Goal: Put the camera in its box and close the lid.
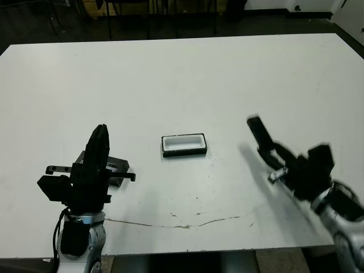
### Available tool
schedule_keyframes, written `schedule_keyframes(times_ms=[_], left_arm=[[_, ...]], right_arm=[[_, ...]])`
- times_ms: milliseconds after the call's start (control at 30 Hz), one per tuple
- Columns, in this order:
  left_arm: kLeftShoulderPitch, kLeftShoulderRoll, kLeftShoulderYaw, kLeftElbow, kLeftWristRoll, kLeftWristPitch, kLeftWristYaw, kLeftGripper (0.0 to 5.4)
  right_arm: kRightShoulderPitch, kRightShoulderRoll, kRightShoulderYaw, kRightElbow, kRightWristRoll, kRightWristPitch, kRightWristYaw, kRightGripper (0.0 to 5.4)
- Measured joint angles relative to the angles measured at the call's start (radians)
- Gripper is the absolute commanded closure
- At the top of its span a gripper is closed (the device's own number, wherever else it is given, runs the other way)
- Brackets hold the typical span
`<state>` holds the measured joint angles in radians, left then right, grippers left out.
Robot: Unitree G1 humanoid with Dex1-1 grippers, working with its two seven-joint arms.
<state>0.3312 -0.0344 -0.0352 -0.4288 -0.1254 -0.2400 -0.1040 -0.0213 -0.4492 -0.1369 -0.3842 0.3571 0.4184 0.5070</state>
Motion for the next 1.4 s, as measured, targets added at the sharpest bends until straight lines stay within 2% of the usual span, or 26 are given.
schedule_keyframes(times_ms=[133, 267, 400, 500, 633, 767, 967, 1267, 1400], left_arm=[[0.0, 0.001, 0.003, 0.011, 0.011, -0.003, 0.0, 5.4], [0.001, 0.002, 0.013, 0.015, 0.013, -0.011, 0.001, 5.4], [0.004, 0.005, 0.027, 0.014, 0.025, -0.009, 0.004, 5.4], [0.006, 0.012, 0.051, 0.013, 0.024, -0.007, 0.004, 5.4], [0.006, 0.028, 0.078, 0.015, 0.012, -0.013, -0.004, 5.4], [0.006, 0.03, 0.081, 0.013, 0.004, -0.014, -0.005, 5.4], [0.008, 0.031, 0.081, 0.004, 0.006, -0.009, -0.002, 5.4], [0.008, 0.031, 0.076, -0.001, 0.01, -0.008, 0.001, 5.4], [0.009, 0.031, 0.07, -0.005, 0.02, 0.0, 0.009, 5.4]], right_arm=[[-0.188, -0.05, 0.01, 0.059, 0.055, 0.012, 0.107, 4.99], [-0.365, -0.107, 0.081, 0.145, 0.033, 0.007, 0.217, 4.99], [-0.531, -0.114, 0.166, 0.342, 0.02, -0.024, 0.377, 5.0], [-0.647, -0.103, 0.245, 0.527, -0.019, -0.102, 0.526, 5.0], [-0.817, -0.098, 0.361, 0.732, -0.121, -0.183, 0.701, 5.01], [-0.95, -0.069, 0.442, 0.888, -0.197, -0.202, 0.822, 5.01], [-1.043, -0.001, 0.533, 1.07, -0.294, -0.267, 0.975, 5.01], [-1.062, 0.059, 0.604, 1.117, -0.408, -0.355, 1.039, 5.02], [-1.061, 0.066, 0.607, 1.133, -0.413, -0.434, 1.06, 5.02]])
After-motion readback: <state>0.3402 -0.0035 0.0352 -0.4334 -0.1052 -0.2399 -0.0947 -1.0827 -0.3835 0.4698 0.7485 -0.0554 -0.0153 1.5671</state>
